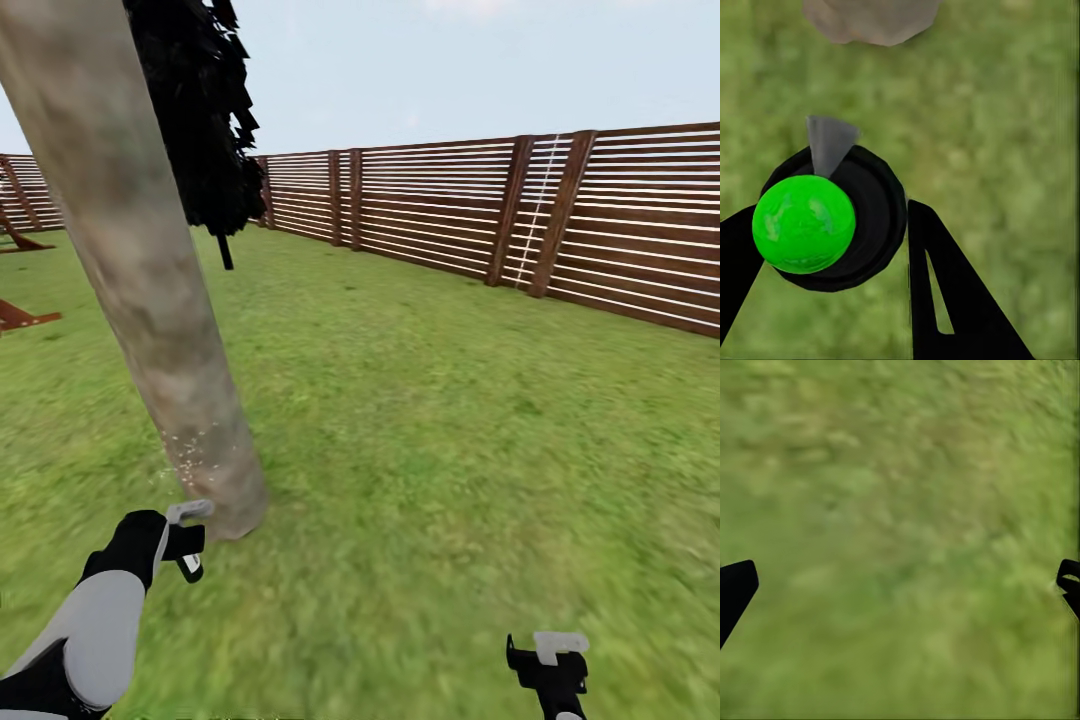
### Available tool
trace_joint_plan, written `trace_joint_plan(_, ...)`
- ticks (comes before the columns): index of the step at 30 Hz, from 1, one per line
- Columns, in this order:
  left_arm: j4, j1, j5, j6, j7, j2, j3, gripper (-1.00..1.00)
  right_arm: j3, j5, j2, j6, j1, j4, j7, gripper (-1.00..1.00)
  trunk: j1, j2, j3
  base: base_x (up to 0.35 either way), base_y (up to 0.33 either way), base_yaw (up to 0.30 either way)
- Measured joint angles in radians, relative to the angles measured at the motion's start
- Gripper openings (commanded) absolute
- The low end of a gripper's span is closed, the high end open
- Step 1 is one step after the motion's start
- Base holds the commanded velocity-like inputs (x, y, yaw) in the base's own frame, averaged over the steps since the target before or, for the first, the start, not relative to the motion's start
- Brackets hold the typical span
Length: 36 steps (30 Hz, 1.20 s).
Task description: In the garden, pick up the pesticide atomizer on the floor and spray pesticide onto both trees until each tree trunk is fully covered.
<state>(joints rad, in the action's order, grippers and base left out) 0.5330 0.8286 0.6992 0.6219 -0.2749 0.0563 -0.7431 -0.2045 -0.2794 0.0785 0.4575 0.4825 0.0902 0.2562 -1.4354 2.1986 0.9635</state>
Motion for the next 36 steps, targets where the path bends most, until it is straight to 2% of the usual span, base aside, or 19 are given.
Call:
trace_joint_plan(6,0.003,0.000,0.002,-0.003,0.005,0.002,0.003,-1.00,0.000,0.000,0.000,0.000,0.000,0.000,0.000,1.00,0.000,0.000,0.000,-0.016,-0.272,0.265)
trace_joint_plan(15,0.013,0.000,0.006,-0.003,0.006,0.014,0.004,-1.00,0.000,0.000,0.000,0.000,0.000,0.000,0.000,1.00,0.000,0.000,0.000,0.195,-0.229,0.269)
trace_joint_plan(22,0.011,0.000,0.007,-0.003,0.006,0.004,0.005,-1.00,0.000,0.000,0.000,0.000,0.000,0.000,0.000,1.00,0.000,0.000,0.000,0.106,-0.242,0.040)
trace_joint_plan(29,0.014,0.000,0.010,-0.004,0.007,0.010,0.005,-1.00,0.000,0.000,-0.002,0.000,0.000,0.000,0.000,1.00,0.000,0.000,0.000,0.001,-0.272,0.123)
trace_joint_plan(36,0.013,0.000,0.004,-0.004,0.067,0.004,0.003,-1.00,0.000,0.000,-0.002,0.000,0.000,0.000,0.000,1.00,0.000,0.000,0.000,-0.086,-0.264,0.275)
